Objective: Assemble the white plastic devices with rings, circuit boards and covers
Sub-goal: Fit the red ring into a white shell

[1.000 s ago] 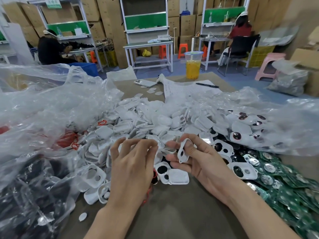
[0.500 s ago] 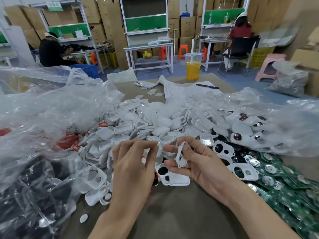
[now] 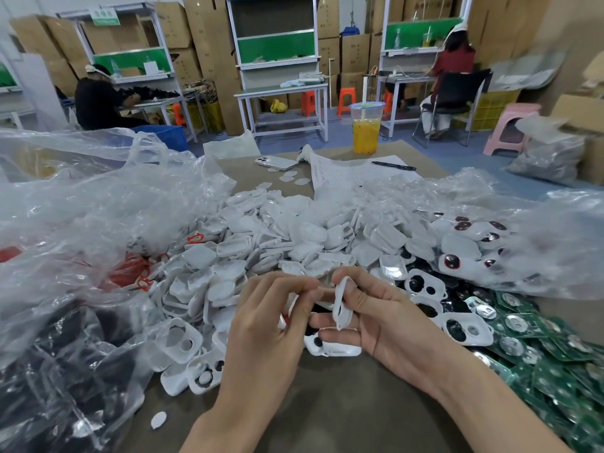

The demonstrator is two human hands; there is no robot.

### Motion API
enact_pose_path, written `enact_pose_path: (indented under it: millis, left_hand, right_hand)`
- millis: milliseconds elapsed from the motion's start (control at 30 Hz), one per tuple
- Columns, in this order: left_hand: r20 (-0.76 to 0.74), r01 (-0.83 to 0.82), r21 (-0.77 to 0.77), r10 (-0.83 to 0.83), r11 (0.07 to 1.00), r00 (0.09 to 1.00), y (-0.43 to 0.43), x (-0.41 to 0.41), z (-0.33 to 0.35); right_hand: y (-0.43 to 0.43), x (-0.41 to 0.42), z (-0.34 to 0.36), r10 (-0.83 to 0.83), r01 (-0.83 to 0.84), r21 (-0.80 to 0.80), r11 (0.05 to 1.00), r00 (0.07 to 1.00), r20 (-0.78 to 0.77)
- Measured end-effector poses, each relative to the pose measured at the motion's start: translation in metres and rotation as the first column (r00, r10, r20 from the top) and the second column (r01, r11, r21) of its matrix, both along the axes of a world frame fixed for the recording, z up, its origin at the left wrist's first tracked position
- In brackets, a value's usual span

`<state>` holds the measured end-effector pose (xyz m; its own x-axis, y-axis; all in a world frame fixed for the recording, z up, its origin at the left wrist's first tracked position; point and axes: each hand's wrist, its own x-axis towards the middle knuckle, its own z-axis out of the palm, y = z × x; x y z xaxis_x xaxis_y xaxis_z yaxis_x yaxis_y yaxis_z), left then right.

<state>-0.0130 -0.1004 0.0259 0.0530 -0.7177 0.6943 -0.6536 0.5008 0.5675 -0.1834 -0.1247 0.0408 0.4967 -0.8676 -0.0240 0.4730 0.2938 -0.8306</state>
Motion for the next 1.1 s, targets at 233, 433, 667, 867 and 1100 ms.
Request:
enact_pose_path:
  millis: [233, 433, 667, 867, 1100]
  left_hand:
    - [-0.141, 0.057, 0.051, -0.050, 0.997, 0.989, -0.0008, 0.0005, 0.0030]
    - [-0.023, -0.006, 0.098, 0.008, 0.995, 1.000, -0.0020, 0.0021, 0.0002]
    - [0.015, -0.014, 0.113, 0.012, 0.993, 1.000, 0.0002, 0.0040, 0.0054]
    - [-0.010, -0.015, 0.173, 0.017, 0.985, 1.000, 0.0020, 0.0042, 0.0051]
    - [-0.065, 0.032, 0.158, -0.022, 0.987, 0.998, 0.0034, 0.0031, 0.0045]
  right_hand:
    - [0.0000, -0.0002, 0.0009, 0.009, -0.009, 0.005, 1.000, 1.000, -0.002]
    - [-0.0006, -0.0005, -0.0007, -0.023, 0.022, -0.021, 1.000, 0.999, -0.047]
    - [-0.0023, -0.0019, -0.0017, -0.032, 0.030, -0.040, 0.999, 0.998, -0.050]
    - [-0.0026, -0.0040, 0.0006, -0.074, 0.074, 0.003, 0.997, 0.997, -0.017]
    - [-0.0008, -0.0039, 0.0022, -0.050, 0.051, 0.020, 0.999, 0.999, -0.010]
